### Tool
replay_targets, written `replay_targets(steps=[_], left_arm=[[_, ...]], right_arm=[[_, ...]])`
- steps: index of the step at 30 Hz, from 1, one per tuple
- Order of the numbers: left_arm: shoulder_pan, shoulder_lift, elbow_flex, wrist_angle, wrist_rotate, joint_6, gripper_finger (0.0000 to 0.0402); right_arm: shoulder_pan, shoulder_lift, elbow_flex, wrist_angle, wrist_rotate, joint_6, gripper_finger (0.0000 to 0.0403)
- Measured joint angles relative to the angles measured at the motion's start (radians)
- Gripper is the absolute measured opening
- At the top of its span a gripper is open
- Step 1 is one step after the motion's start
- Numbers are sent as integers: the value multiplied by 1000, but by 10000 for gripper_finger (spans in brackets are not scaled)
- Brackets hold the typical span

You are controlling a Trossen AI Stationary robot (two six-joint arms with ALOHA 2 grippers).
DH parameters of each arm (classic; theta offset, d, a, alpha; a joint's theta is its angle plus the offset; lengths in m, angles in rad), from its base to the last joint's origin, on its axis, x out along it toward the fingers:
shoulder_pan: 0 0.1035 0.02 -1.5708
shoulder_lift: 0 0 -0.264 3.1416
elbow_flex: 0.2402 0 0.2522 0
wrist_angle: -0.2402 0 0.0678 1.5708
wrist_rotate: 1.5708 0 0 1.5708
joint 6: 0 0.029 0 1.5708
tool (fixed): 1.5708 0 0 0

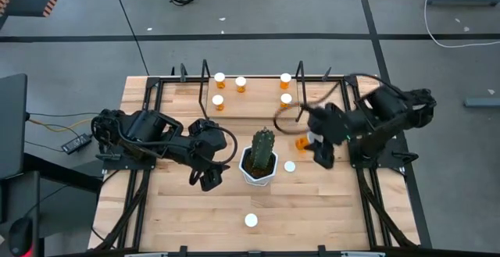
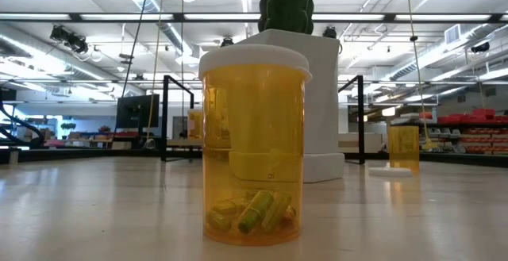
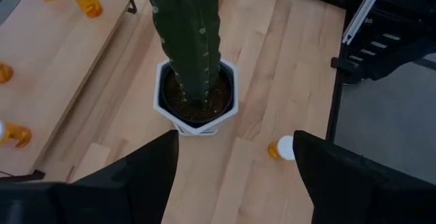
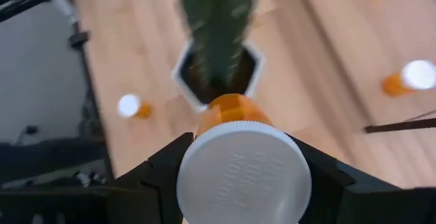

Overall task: Pick and place medicine bottles onto shelf by color
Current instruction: Put the orange medicine bottle on the shelf

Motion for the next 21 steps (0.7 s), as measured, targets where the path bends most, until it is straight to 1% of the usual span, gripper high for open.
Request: replay_targets(steps=[3,5,11,21], left_arm=[[0,0,0,0,0,-12,293],[-2,0,0,0,0,-28,293],[1,0,0,1,0,-29,293],[19,0,0,2,0,-27,293]], right_arm=[[-91,0,0,0,-6,-46,209],[-144,-5,0,0,-31,-83,209],[-290,-6,0,16,-99,-255,209],[-529,5,-1,121,-116,-476,209]])
